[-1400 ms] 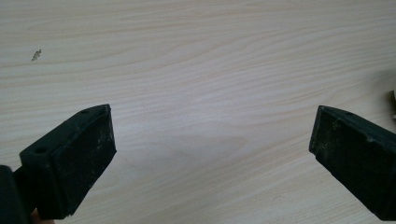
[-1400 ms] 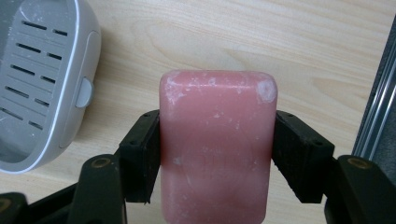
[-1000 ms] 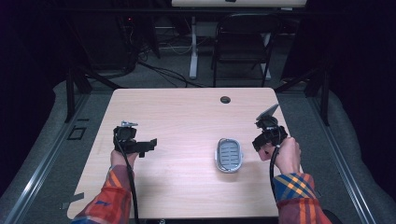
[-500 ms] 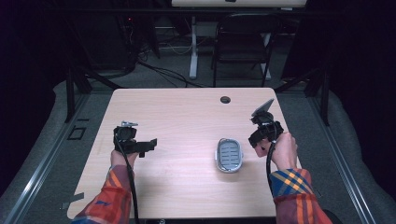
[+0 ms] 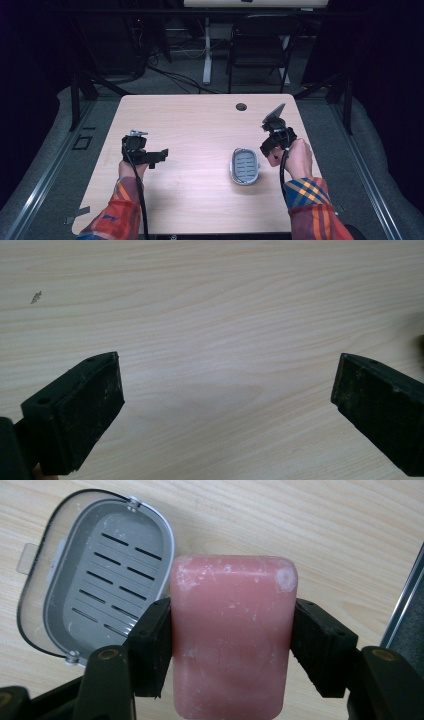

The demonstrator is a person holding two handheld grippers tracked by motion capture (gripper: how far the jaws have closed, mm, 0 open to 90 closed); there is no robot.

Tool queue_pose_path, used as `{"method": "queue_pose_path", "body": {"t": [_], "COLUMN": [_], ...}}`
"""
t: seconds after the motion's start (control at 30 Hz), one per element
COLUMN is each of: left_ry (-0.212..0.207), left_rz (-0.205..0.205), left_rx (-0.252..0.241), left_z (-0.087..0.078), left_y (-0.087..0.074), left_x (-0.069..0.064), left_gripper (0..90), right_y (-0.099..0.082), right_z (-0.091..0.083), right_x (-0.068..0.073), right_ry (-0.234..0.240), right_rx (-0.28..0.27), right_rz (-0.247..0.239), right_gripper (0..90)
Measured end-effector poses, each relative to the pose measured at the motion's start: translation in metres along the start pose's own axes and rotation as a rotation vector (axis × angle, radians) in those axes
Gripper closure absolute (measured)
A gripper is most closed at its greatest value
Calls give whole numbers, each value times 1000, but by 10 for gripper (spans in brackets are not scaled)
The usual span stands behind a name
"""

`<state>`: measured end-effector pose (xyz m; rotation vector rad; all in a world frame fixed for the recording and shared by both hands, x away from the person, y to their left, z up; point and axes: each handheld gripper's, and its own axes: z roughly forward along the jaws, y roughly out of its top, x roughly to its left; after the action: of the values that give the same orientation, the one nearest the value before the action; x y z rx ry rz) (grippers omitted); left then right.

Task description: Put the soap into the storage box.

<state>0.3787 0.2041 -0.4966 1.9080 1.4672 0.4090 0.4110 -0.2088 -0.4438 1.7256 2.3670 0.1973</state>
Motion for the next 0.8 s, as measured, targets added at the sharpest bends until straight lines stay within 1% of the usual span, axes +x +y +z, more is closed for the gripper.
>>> {"method": "queue_pose_path", "body": {"t": [0.03,0.07,0.13,0.17,0.2,0.3,0.33,0.37,0.4,0.5,0.57,0.6,0.67,0.7,0.8], "left_ry": [0,0,0,0,0,1,1,1,1,1,-1,0,0,0,-2], "left_rz": [0,0,-1,-1,-1,0,-1,-1,-1,-1,0,0,0,0,3], "left_rx": [2,2,0,1,1,2,3,4,3,3,6,4,8,8,8], "left_z": [0,0,0,0,0,0,0,0,0,0,0,0,1,1,1], "left_y": [0,0,0,0,0,0,0,0,0,0,0,0,0,0,0], "left_x": [0,0,0,0,0,0,0,0,0,0,0,0,0,0,0], "left_gripper": [3,3,3,3,3,3,3,3,3,3,3,2,3,2,2], "right_y": [1,2,3,3,4,6,6,7,7,8,9,9,10,11,12], "right_z": [-1,-1,0,2,1,0,0,0,0,1,1,2,2,1,2], "right_x": [0,1,4,5,6,8,9,9,11,14,17,17,19,19,22], "right_ry": [0,1,2,4,-1,5,6,7,6,17,19,24,29,23,29], "right_rx": [16,18,17,0,17,26,21,30,19,6,9,1,9,28,20], "right_rz": [-14,-17,-18,-9,-18,-30,-30,-38,-29,-23,-29,-30,-35,-48,-41], "right_gripper": [373,373,373,373,373,373,373,373,373,373,374,374,373,374,373]}}
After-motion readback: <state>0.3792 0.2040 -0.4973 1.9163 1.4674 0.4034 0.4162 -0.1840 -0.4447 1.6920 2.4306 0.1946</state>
